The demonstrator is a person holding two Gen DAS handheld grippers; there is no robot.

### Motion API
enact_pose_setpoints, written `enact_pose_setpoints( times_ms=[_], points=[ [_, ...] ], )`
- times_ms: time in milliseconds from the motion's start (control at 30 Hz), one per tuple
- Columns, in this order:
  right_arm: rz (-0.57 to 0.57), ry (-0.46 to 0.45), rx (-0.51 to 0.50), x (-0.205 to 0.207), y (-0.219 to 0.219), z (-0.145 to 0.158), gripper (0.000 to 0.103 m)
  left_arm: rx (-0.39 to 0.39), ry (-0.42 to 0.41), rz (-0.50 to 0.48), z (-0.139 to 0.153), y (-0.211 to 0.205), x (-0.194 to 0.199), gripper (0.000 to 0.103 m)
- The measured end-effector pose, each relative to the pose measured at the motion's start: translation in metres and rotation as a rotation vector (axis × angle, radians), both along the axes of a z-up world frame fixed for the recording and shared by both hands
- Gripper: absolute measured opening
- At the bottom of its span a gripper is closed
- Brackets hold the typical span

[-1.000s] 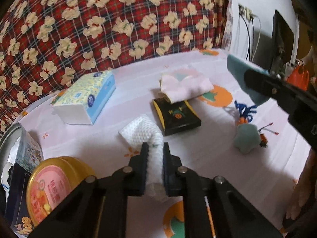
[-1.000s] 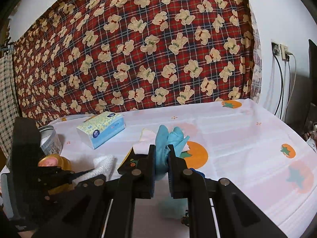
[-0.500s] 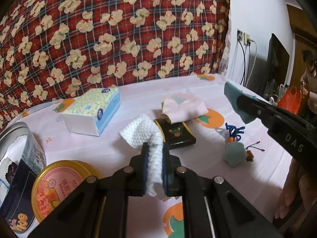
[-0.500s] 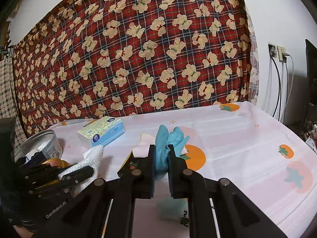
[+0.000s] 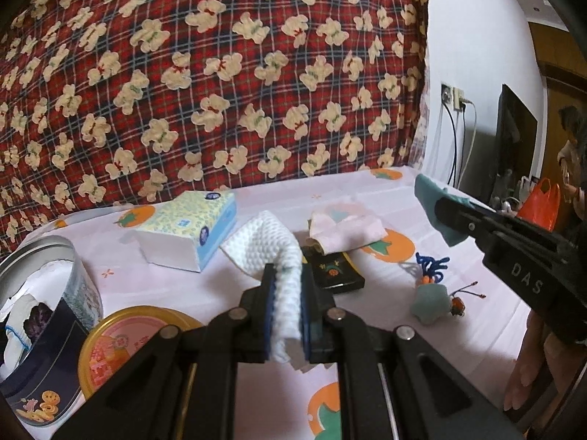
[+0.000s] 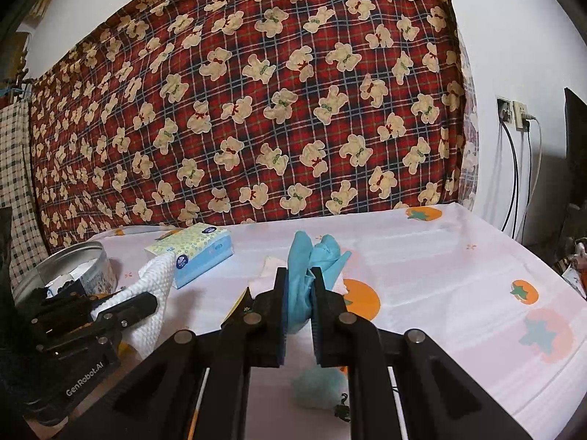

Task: Organize soft objects
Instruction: 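Carry the mesh roll with the left tool while the right tool carries the glove toward the tin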

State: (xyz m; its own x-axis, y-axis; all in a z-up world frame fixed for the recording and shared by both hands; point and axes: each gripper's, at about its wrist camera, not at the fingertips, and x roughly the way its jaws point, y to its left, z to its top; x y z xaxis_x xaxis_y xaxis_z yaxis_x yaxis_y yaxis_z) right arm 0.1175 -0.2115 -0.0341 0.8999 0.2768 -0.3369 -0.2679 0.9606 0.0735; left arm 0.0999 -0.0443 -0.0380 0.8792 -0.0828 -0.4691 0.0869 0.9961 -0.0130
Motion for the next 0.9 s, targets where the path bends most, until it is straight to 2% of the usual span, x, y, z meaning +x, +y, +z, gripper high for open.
enact_pose_setpoints(
  times_ms=[200, 367, 667, 900],
  points=[
    [0.013, 0.002, 0.032, 0.003, 0.001, 0.000, 0.012, -0.024, -0.026, 0.020, 0.002, 0.006, -0.004, 0.009],
    [0.039, -0.009, 0.008, 0.004, 0.015, 0.000, 0.012, -0.032, -0.027, 0.026, 0.003, 0.009, -0.003, 0.009],
    [0.088, -0.018, -0.021, 0.008, 0.048, -0.001, 0.012, 0.009, -0.084, 0.072, 0.006, 0.023, -0.007, 0.009],
    [0.115, -0.029, -0.032, 0.008, 0.068, -0.001, 0.012, -0.025, -0.085, 0.091, 0.006, 0.038, -0.008, 0.009]
  ],
)
